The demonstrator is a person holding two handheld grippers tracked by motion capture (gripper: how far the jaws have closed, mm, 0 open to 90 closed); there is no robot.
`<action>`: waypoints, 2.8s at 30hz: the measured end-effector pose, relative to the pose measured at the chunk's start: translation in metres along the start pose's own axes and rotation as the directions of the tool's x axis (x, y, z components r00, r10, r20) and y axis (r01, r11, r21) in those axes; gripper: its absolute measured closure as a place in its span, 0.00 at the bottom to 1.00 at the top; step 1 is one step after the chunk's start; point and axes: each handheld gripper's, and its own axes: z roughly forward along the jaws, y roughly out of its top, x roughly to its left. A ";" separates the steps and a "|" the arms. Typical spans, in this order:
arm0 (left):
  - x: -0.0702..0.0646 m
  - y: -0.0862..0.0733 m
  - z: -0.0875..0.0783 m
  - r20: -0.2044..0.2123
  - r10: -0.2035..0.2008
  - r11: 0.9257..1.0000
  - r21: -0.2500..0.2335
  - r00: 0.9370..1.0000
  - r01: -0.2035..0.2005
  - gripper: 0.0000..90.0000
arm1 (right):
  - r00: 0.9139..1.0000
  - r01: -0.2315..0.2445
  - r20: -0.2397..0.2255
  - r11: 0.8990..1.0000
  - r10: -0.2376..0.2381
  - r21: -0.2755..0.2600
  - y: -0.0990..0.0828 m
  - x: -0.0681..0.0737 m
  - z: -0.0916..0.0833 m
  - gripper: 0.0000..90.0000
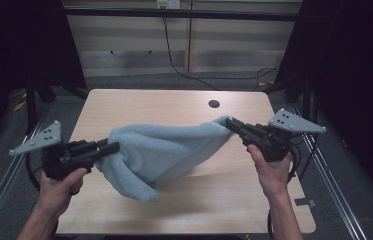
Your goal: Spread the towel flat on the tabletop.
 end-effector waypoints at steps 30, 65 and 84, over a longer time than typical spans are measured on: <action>0.045 -0.111 0.060 -0.109 -0.104 0.941 0.311 0.989 0.133 0.69 | 0.986 -0.157 0.110 0.908 0.123 0.387 -0.142 -0.063 0.051 0.64; 0.069 -0.181 0.044 -0.192 -0.046 0.850 0.508 0.980 0.139 0.67 | 0.981 -0.048 -0.128 0.813 0.149 0.581 -0.211 0.043 0.027 0.66; -0.005 -0.195 0.068 0.073 0.023 0.796 0.602 0.997 -0.063 0.51 | 0.994 -0.112 0.061 0.848 0.094 0.517 -0.206 -0.015 0.001 0.54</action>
